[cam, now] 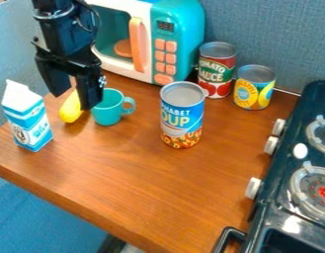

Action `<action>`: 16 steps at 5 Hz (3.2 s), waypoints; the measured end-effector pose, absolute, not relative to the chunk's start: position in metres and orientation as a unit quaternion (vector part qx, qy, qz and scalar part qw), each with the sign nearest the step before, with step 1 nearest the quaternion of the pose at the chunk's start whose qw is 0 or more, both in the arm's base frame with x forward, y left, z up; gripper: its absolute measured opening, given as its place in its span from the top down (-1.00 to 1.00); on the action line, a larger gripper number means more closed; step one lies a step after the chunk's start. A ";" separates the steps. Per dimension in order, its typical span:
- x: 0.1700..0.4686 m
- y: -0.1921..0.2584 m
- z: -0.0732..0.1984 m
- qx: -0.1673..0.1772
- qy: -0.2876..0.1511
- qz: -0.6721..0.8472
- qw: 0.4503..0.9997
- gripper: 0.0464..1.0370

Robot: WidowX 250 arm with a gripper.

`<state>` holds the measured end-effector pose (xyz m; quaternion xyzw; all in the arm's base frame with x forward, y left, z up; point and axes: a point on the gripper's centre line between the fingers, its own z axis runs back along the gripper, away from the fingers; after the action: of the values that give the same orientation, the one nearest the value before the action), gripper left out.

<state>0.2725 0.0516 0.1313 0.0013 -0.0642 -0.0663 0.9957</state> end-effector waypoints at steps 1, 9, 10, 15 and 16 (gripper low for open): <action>0.271 0.051 0.125 -0.003 -0.050 -0.067 0.996 -0.93; 0.265 0.161 0.122 0.022 -0.034 -0.016 0.999 -0.93; 0.256 0.170 0.123 0.013 -0.046 0.010 0.999 -0.93; 0.249 0.164 0.133 0.003 -0.048 0.011 0.999 -0.93; 0.247 0.160 0.139 0.000 -0.049 0.005 0.999 -0.93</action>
<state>0.2465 0.1597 0.1387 0.0000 -0.0486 0.0050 0.9988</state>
